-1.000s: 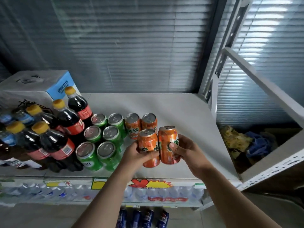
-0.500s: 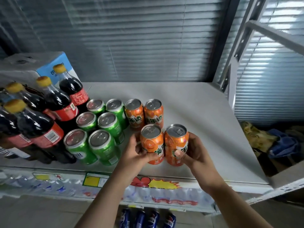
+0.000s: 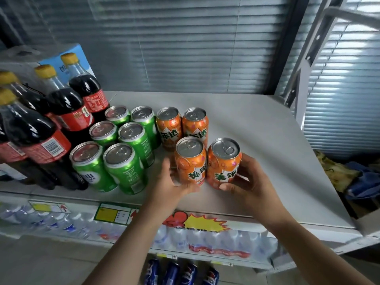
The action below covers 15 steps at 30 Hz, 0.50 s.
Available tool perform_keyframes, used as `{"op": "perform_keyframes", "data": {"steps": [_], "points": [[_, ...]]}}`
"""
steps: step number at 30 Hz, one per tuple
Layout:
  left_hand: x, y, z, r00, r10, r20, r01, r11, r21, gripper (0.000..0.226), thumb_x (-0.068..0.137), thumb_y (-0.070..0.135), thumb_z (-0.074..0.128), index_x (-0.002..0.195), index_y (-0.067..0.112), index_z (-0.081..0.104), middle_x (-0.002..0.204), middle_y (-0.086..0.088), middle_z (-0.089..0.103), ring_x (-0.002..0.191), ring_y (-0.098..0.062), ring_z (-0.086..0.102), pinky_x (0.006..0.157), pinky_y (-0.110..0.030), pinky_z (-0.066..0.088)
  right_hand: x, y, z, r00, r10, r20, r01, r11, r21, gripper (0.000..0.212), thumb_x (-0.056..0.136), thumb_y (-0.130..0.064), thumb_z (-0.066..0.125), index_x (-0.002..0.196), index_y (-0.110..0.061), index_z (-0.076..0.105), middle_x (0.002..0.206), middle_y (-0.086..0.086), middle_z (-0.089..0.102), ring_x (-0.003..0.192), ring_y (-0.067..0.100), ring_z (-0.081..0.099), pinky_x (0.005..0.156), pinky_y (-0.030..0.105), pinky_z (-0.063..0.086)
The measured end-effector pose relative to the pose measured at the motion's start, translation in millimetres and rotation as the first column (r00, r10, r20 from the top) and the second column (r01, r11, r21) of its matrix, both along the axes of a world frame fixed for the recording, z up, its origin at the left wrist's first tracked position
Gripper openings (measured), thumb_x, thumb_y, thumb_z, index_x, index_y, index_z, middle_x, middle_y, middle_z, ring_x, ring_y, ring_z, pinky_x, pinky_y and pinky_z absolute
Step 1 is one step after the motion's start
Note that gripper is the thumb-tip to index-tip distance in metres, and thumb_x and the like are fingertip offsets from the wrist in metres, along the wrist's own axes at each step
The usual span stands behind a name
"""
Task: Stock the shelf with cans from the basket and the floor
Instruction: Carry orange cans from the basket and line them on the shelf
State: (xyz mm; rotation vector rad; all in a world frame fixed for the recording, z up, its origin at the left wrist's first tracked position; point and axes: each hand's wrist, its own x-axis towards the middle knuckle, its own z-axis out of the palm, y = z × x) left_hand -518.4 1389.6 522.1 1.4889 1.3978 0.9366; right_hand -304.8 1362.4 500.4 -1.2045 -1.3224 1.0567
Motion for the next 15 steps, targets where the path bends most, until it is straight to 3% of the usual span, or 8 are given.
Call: {"op": "perform_keyframes", "data": {"steps": [4, 7, 10, 13, 15], "points": [[5.6, -0.2, -4.3, 0.989, 0.144, 0.018, -0.145, 0.986, 0.078, 0.053, 0.066, 0.0, 0.083, 0.093, 0.031, 0.05, 0.093, 0.019, 0.063, 0.075, 0.019, 0.061, 0.067, -0.002, 0.045, -2.8, 6.3, -2.0, 0.997, -0.063, 0.049, 0.062, 0.998, 0.018, 0.067, 0.072, -0.01, 0.083, 0.129, -0.029, 0.054, 0.12, -0.007, 0.07, 0.11, 0.013, 0.067, 0.097, 0.035, 0.053], [3.4, -2.9, -6.6, 0.984, 0.178, 0.002, -0.177, 0.977, 0.116, 0.046, 0.073, 0.005, 0.08, 0.099, 0.031, 0.054, 0.093, 0.024, 0.061, 0.08, 0.025, 0.057, 0.07, 0.0, 0.041, -5.4, 10.5, 0.7, 0.995, -0.076, 0.072, 0.075, 0.997, 0.015, 0.066, 0.07, -0.007, 0.084, 0.122, -0.038, 0.057, 0.114, -0.011, 0.073, 0.105, 0.007, 0.068, 0.091, 0.023, 0.055], [3.8, -7.0, -8.0, 0.978, 0.208, -0.007, -0.205, 0.969, 0.135, 0.045, 0.078, 0.006, 0.076, 0.117, 0.019, 0.057, 0.094, 0.025, 0.059, 0.081, 0.027, 0.054, 0.07, 0.005, 0.039, -8.2, 13.4, 3.2, 0.992, -0.086, 0.097, 0.083, 0.996, 0.029, 0.066, 0.069, -0.006, 0.084, 0.121, -0.038, 0.059, 0.108, -0.017, 0.074, 0.101, 0.003, 0.069, 0.087, 0.016, 0.053], [6.4, -8.0, -8.6, 0.973, 0.23, 0.013, -0.23, 0.966, 0.12, 0.053, 0.073, 0.012, 0.081, 0.12, 0.02, 0.057, 0.101, 0.016, 0.065, 0.094, 0.008, 0.062, 0.081, -0.013, 0.047, -12.3, 14.1, 4.3, 0.991, -0.092, 0.101, 0.088, 0.995, 0.037, 0.066, 0.069, -0.004, 0.084, 0.126, -0.029, 0.063, 0.107, -0.014, 0.075, 0.1, 0.003, 0.069, 0.088, 0.017, 0.054], [6.6, -7.3, -10.9, 0.966, 0.256, 0.017, -0.256, 0.96, 0.113, 0.051, 0.068, 0.015, 0.085, 0.11, 0.025, 0.057, 0.1, 0.014, 0.067, 0.096, -0.005, 0.065, 0.083, -0.026, 0.05, -15.7, 15.1, 4.2, 0.989, -0.098, 0.11, 0.093, 0.995, 0.044, 0.066, 0.069, -0.006, 0.084, 0.127, -0.027, 0.063, 0.108, -0.013, 0.075, 0.1, 0.004, 0.069, 0.088, 0.018, 0.054]]}}
